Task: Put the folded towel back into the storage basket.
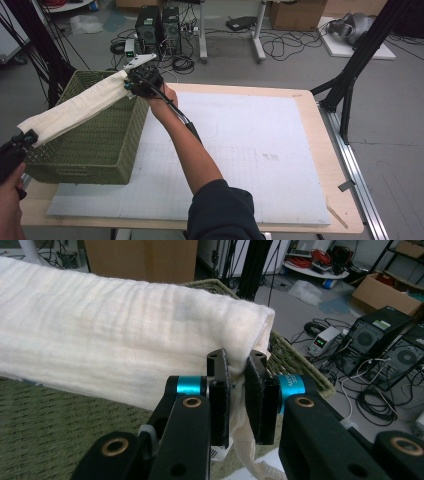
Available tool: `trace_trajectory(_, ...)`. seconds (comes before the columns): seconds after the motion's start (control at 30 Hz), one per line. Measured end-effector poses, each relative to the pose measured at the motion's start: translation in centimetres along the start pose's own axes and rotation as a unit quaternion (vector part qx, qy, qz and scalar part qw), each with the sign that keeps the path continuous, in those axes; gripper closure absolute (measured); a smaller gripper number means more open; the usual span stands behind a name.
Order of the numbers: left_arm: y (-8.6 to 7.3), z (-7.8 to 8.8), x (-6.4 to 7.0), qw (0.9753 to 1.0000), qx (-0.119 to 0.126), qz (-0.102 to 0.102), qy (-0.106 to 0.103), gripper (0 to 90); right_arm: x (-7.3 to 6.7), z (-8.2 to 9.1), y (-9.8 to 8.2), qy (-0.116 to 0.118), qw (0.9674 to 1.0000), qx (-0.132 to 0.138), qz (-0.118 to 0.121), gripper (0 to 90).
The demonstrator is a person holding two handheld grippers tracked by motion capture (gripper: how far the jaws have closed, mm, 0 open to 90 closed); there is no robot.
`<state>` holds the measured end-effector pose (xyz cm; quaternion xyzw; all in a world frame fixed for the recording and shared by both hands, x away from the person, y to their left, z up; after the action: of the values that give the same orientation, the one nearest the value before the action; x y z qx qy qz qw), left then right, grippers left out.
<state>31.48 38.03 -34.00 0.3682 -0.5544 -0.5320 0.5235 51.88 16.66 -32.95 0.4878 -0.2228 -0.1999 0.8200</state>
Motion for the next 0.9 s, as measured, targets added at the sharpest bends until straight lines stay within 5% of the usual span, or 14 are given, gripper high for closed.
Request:
trace_trajectory(0.47, -0.1, 0.1, -0.8, 0.9996, -0.002, -0.024, 0.017, 81.6, -0.6, -3.0, 0.1, 0.001, 0.9999, -0.011, -0.002, 81.8)
trace_trajectory(0.77, -0.3, 0.2, -1.4, 0.9995, 0.0, -0.018, 0.025, 80.4, -1.0, -4.0, 0.4, -0.001, 0.9999, -0.011, -0.001, 81.3)
trace_trajectory(0.8, -0.2, 0.2, -1.5, 0.9995, 0.005, -0.016, 0.028, 75.1, -1.1, -4.2, 0.4, -0.002, 0.9999, -0.013, 0.001, 77.4)
trace_trajectory(0.9, -0.2, -0.1, -1.9, 0.9992, 0.004, -0.001, 0.041, 37.5, -0.7, -4.5, -0.1, -0.019, 0.9996, -0.019, -0.003, 61.6)
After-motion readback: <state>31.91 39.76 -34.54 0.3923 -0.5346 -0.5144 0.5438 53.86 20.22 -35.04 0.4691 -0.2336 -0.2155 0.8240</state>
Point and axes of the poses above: each handheld gripper's, and its own axes: z roughly backward along the jaws, y roughly out of its top, x roughly to its right, the point moved 10 cm from there along -z, roughly forward along the jaws, and after that the axes turned 3 degrees about -y, right-handed, at the moved point
